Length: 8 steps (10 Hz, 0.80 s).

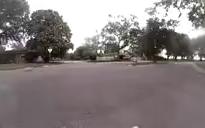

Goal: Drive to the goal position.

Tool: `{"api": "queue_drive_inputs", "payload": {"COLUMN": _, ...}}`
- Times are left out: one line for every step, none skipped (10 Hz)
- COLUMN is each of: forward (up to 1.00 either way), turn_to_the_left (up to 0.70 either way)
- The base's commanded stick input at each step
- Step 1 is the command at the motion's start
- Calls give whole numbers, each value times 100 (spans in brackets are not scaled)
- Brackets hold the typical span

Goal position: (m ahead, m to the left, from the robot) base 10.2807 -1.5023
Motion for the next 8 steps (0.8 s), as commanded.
{"api": "queue_drive_inputs", "payload": {"forward": 70, "turn_to_the_left": 0}}
{"api": "queue_drive_inputs", "payload": {"forward": 70, "turn_to_the_left": 0}}
{"api": "queue_drive_inputs", "payload": {"forward": 70, "turn_to_the_left": 0}}
{"api": "queue_drive_inputs", "payload": {"forward": 70, "turn_to_the_left": 0}}
{"api": "queue_drive_inputs", "payload": {"forward": 70, "turn_to_the_left": 0}}
{"api": "queue_drive_inputs", "payload": {"forward": 70, "turn_to_the_left": 0}}
{"api": "queue_drive_inputs", "payload": {"forward": 70, "turn_to_the_left": 0}}
{"api": "queue_drive_inputs", "payload": {"forward": 70, "turn_to_the_left": 0}}
